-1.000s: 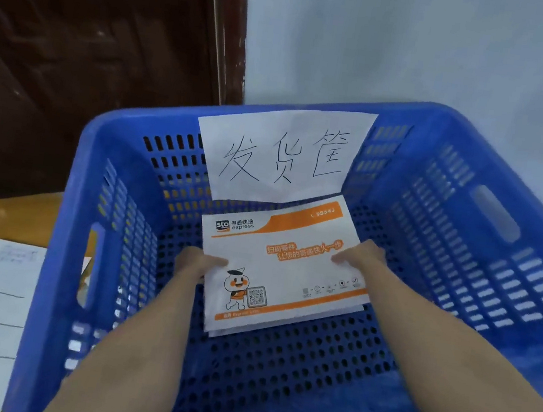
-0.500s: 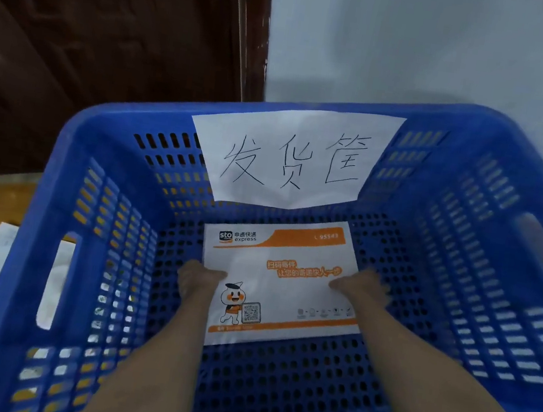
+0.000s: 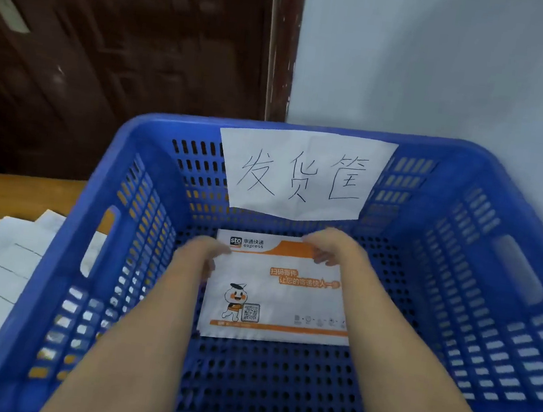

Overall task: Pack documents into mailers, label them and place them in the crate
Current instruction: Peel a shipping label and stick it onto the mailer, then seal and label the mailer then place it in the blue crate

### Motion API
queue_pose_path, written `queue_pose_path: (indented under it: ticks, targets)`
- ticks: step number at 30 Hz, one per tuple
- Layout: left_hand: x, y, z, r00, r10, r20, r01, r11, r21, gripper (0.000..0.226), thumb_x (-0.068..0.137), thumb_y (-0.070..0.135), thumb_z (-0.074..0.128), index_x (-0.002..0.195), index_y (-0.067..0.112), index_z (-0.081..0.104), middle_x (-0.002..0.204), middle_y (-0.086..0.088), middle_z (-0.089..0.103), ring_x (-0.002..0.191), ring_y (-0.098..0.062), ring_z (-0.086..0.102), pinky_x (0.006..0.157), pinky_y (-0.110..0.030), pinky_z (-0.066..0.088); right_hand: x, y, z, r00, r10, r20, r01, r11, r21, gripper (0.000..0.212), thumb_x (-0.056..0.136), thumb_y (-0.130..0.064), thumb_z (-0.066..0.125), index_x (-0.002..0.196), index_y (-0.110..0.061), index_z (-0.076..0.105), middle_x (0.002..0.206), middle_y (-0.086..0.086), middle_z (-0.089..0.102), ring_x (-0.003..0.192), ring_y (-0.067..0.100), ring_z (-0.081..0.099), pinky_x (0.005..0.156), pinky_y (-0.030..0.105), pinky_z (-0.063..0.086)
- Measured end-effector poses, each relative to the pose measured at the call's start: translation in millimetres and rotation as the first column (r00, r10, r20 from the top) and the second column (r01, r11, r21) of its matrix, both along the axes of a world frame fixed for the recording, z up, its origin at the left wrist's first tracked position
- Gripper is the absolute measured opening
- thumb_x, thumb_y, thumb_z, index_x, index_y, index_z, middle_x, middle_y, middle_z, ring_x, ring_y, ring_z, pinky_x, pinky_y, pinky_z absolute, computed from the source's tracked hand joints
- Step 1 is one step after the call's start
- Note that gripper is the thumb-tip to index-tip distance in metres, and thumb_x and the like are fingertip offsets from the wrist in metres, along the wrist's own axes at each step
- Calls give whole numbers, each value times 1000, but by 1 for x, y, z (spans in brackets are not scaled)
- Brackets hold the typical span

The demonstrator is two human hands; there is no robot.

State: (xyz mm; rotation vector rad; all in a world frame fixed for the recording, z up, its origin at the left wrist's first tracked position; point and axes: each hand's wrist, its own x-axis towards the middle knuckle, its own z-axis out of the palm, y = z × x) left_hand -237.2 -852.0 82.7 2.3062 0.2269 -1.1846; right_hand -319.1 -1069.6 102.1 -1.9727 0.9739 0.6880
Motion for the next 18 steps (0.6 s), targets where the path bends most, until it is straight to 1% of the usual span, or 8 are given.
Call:
queue_pose_path:
  ticks: [2, 5, 8, 10, 13, 14, 16, 18]
  targets:
    - [2, 3, 28, 999, 5, -42, -7, 999, -46, 49, 96, 37, 52, 100, -11, 60, 87, -22, 65, 65, -26, 60, 68, -35, 53, 7, 5, 24, 999, 36, 29, -37, 999, 33, 37, 94, -43, 51, 103, -8, 61, 115, 7, 66, 106, 25, 62, 99, 44, 47]
    - [7, 19, 70, 999, 35, 38, -29, 987, -160, 51, 97, 40, 50, 85, -8, 64, 106, -25, 67, 71, -26, 64, 75, -32, 54, 17, 18, 63, 992, 67, 110, -77, 993, 93, 49, 96, -42, 49, 119, 0, 58, 121, 13, 63, 101, 22, 60, 99, 37, 46]
    - [9, 48, 109, 980, 139, 141, -90, 948, -307, 52, 97, 38, 51, 105, -11, 62, 106, -24, 65, 81, -27, 64, 79, -32, 53, 21, 42, 102, 974, 108, 201, -129, 987, 96, 55, 96, -45, 49, 124, 2, 54, 126, 16, 60, 110, 24, 59, 101, 35, 44]
    - [7, 77, 133, 938, 261, 228, -148, 896, -418, 48, 97, 37, 51, 100, -10, 63, 111, -26, 64, 76, -25, 63, 75, -31, 52, 24, 64, 127, 952, 132, 277, -161, 983, 86, 54, 97, -43, 48, 126, 2, 53, 128, 15, 59, 117, 23, 57, 100, 31, 44]
    - [-2, 133, 162, 779, 484, 398, -188, 786, -589, 37, 95, 36, 54, 82, 3, 64, 102, -22, 68, 71, -16, 66, 69, -25, 54, 27, 106, 159, 890, 142, 434, -185, 981, 58, 51, 97, -41, 48, 125, 2, 54, 127, 15, 59, 115, 22, 59, 94, 29, 44]
    - [-7, 152, 171, 711, 551, 436, -178, 742, -646, 34, 95, 36, 55, 83, 5, 65, 100, -19, 69, 72, -14, 68, 68, -23, 55, 28, 122, 168, 858, 135, 495, -182, 982, 48, 51, 97, -40, 49, 125, 2, 55, 126, 15, 60, 114, 22, 60, 94, 29, 45]
    - [-20, 195, 184, 576, 659, 484, -143, 664, -734, 33, 94, 36, 54, 91, 7, 68, 98, -12, 72, 83, -14, 71, 75, -23, 55, 31, 159, 182, 774, 102, 625, -168, 985, 47, 48, 95, -38, 52, 122, 1, 58, 121, 14, 64, 110, 23, 63, 93, 28, 47]
    - [-34, 238, 194, 452, 718, 530, -102, 632, -769, 33, 94, 38, 53, 99, 10, 70, 98, -5, 73, 89, -10, 70, 83, -25, 54, 34, 200, 189, 685, 85, 724, -176, 983, 50, 47, 92, -43, 54, 117, -5, 63, 113, 8, 68, 102, 18, 66, 97, 31, 49]
